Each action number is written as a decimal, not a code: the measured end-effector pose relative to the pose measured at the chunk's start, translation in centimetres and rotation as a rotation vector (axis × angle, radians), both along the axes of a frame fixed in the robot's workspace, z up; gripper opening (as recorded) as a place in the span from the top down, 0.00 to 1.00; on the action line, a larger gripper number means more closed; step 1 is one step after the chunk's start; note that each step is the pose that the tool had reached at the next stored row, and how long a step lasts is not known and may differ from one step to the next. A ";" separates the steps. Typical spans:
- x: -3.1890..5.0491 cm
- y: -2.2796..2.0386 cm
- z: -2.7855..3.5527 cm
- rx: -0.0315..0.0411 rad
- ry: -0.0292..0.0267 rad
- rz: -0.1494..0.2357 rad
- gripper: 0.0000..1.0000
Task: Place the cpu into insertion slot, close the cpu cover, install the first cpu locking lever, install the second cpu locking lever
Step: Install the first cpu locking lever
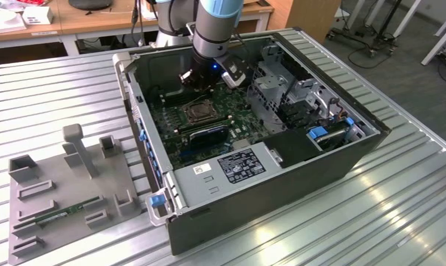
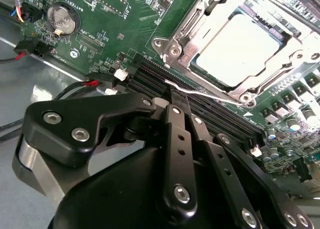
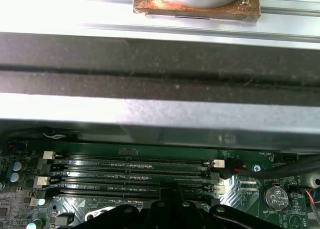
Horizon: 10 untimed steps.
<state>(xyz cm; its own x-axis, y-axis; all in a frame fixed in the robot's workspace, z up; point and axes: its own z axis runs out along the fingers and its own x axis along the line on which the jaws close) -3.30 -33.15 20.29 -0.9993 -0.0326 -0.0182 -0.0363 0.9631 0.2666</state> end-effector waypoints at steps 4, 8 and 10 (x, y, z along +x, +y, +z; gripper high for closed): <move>0.00 -0.01 0.09 -0.0002 0.0002 0.000 0.89; -0.01 0.00 0.41 0.0000 -0.0004 0.000 0.89; -0.09 0.01 0.41 0.0002 -0.0014 0.000 0.89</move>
<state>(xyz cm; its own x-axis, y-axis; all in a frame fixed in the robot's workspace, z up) -3.39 -33.14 20.71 -0.9993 -0.0326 -0.0196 -0.0367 0.9631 0.2667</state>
